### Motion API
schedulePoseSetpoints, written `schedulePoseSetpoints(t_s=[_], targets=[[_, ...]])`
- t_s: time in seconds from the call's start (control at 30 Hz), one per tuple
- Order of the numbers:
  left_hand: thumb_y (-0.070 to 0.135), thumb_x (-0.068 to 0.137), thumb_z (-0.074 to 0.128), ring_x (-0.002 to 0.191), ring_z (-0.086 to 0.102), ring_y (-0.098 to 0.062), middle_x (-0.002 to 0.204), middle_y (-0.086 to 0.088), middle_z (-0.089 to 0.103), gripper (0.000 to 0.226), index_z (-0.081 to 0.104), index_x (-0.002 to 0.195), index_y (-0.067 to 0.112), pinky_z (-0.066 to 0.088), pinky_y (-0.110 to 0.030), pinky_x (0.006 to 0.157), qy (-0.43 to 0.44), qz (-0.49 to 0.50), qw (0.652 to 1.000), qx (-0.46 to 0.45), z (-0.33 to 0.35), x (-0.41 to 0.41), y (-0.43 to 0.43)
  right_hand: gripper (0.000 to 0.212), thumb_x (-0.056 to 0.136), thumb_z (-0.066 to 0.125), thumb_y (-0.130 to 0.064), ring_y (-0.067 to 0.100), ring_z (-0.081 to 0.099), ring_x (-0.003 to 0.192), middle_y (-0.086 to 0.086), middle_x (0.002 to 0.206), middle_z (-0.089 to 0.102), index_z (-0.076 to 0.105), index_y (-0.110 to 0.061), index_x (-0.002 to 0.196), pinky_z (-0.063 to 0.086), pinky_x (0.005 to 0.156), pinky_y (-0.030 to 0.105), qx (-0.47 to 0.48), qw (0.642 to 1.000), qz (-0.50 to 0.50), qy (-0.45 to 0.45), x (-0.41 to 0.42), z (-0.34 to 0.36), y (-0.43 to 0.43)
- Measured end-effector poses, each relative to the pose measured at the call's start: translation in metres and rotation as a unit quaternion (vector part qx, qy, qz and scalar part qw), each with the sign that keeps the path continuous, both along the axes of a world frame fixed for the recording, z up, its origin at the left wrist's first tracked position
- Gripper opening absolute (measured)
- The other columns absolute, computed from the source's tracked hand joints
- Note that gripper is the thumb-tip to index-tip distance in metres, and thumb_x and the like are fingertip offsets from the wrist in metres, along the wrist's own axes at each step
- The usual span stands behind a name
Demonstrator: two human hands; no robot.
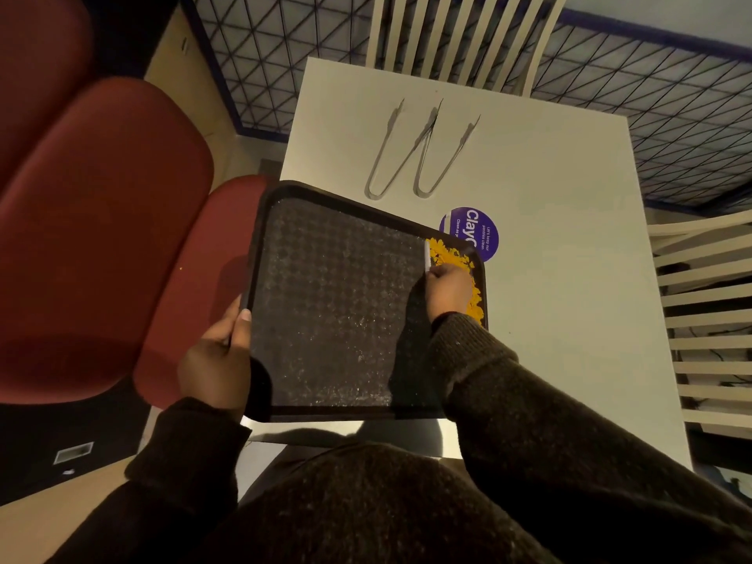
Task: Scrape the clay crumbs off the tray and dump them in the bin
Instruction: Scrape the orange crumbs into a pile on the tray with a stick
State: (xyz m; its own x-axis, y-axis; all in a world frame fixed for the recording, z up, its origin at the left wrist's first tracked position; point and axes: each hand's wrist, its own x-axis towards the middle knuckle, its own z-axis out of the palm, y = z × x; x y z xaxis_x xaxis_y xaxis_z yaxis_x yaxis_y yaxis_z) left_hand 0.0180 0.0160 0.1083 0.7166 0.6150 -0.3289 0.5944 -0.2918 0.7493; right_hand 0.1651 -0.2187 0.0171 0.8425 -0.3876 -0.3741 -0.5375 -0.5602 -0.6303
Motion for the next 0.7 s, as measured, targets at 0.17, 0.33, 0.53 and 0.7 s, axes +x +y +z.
schedulePoseSetpoints(t_s=[0.17, 0.33, 0.53, 0.7], targets=[[0.028, 0.095, 0.048, 0.112, 0.046, -0.002, 0.129, 0.001, 0.059, 0.035, 0.057, 0.126, 0.014, 0.026, -0.013, 0.095, -0.005, -0.006, 1.000, -0.006, 0.000, 0.001, 0.002, 0.020, 0.091, 0.054, -0.012, 0.028, 0.062, 0.095, 0.015, 0.105, 0.069, 0.069, -0.003, 0.102, 0.045, 0.087, 0.033, -0.012, 0.999, -0.044, -0.001, -0.001, -0.001, -0.008], [0.029, 0.094, 0.049, 0.112, 0.048, -0.003, 0.129, 0.001, 0.059, 0.036, 0.057, 0.126, 0.015, 0.030, -0.019, 0.099, -0.014, -0.002, 0.999, -0.052, -0.007, 0.001, 0.008, 0.020, 0.091, 0.055, -0.011, 0.023, 0.063, 0.093, 0.011, 0.104, 0.069, 0.068, -0.006, 0.105, 0.048, 0.086, 0.031, 0.028, 0.999, 0.004, -0.031, -0.008, 0.001, 0.011], [0.029, 0.095, 0.048, 0.112, 0.044, -0.001, 0.131, 0.000, 0.057, 0.036, 0.056, 0.127, 0.014, 0.028, -0.019, 0.099, -0.005, -0.012, 1.000, -0.022, -0.009, 0.002, 0.008, 0.023, 0.093, 0.052, -0.011, 0.026, 0.062, 0.097, 0.014, 0.108, 0.068, 0.067, -0.004, 0.107, 0.044, 0.085, 0.030, 0.003, 1.000, 0.023, -0.015, 0.005, 0.001, 0.011], [0.030, 0.095, 0.046, 0.116, 0.051, -0.010, 0.129, -0.002, 0.060, 0.036, 0.056, 0.126, 0.014, 0.030, -0.019, 0.096, 0.004, -0.017, 1.000, 0.009, -0.011, 0.003, 0.008, 0.022, 0.093, 0.052, -0.013, 0.031, 0.061, 0.094, 0.017, 0.105, 0.069, 0.069, -0.002, 0.100, 0.045, 0.086, 0.032, -0.052, 0.998, -0.010, 0.016, 0.012, -0.008, -0.011]])
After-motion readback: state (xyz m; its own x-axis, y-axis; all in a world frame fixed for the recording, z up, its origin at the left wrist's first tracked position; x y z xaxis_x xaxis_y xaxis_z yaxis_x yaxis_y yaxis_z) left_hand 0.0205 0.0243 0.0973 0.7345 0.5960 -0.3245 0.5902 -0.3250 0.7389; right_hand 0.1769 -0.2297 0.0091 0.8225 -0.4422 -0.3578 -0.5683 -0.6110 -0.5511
